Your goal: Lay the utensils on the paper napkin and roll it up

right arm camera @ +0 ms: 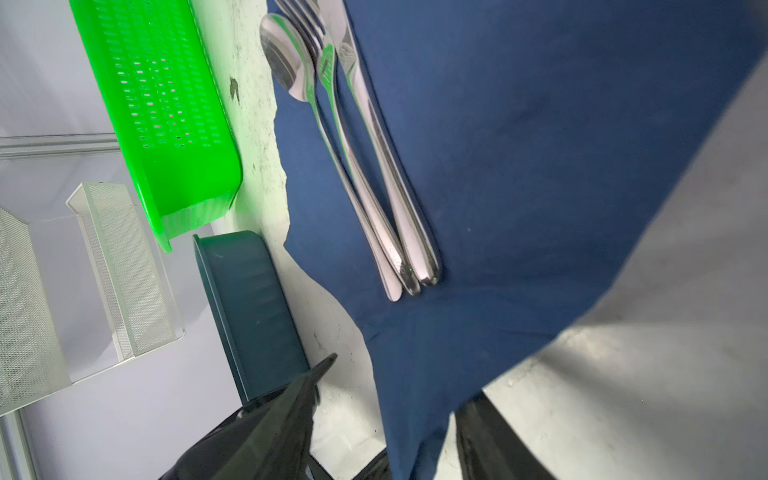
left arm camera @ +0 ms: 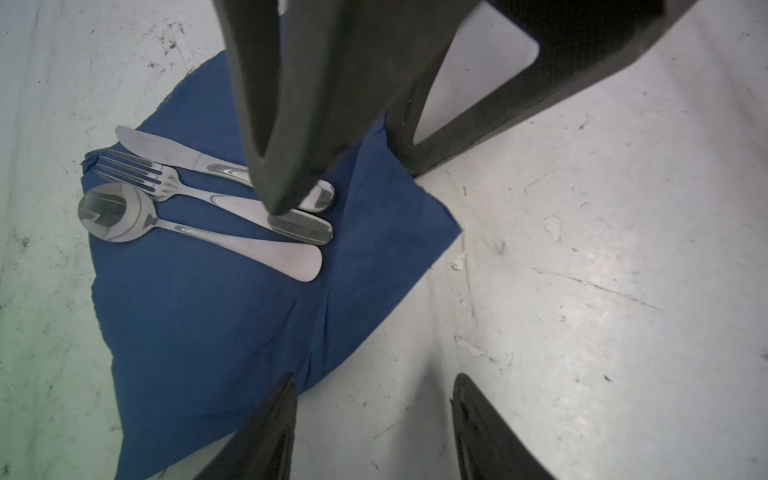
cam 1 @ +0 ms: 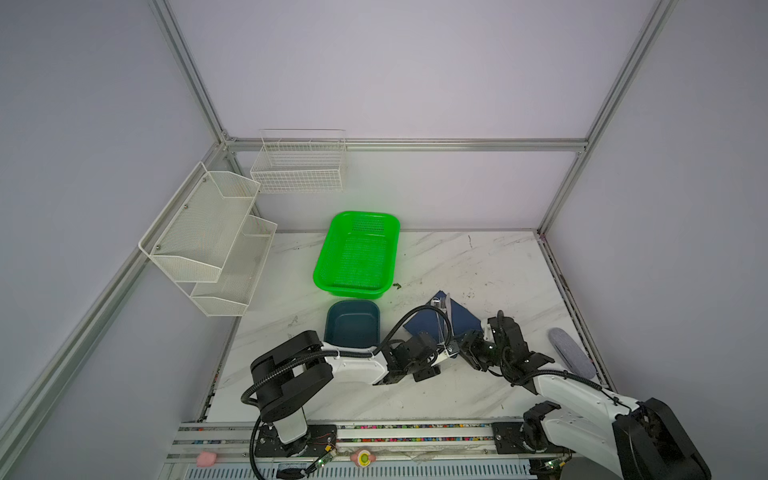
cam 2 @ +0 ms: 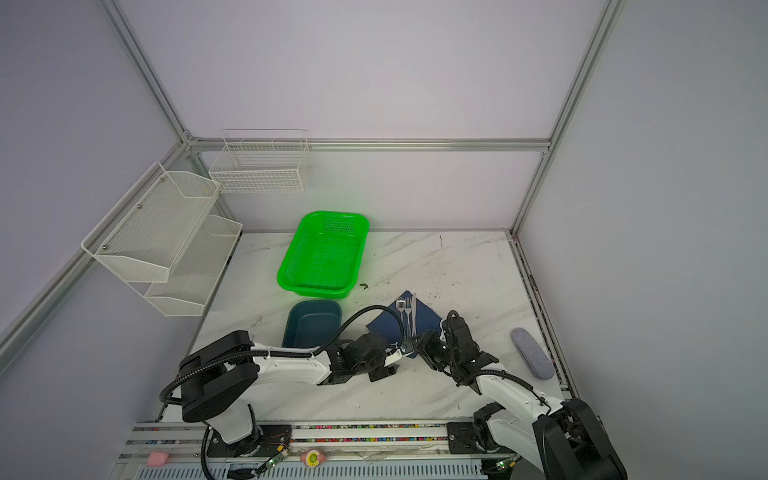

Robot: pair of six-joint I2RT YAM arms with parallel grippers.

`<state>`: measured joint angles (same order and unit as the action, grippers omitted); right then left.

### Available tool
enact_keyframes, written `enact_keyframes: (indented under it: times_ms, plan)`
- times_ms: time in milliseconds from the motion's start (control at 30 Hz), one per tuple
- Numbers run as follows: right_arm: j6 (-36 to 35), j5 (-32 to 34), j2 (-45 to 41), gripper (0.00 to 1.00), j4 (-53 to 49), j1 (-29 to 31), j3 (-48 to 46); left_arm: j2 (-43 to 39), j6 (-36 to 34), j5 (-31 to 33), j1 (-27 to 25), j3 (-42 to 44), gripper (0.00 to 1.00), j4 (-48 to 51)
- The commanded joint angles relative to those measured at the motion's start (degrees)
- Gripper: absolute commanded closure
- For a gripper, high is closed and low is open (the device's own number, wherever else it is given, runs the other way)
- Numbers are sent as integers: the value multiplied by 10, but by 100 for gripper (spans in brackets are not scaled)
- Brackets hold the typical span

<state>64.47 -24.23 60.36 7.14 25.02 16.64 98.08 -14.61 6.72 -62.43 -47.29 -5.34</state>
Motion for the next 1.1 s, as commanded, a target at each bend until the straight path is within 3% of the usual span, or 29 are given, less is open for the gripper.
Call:
enact_keyframes:
  times_ms: [0,433,700,833,1067]
  plan:
    - [17,11,-9,44,6,-1,14,11,4,27,-4,-46,45,-45]
    - [16,19,-22,43,-14,-1,12,23,19,-17,-2,-69,73,-55]
    - [11,32,-39,42,-43,-2,14,19,42,-9,-2,-73,76,-64]
    - [10,34,-40,42,-48,-2,15,10,52,-34,-2,-78,65,-63]
    - [2,32,-31,41,-52,-3,24,23,51,-27,-1,-95,67,-52]
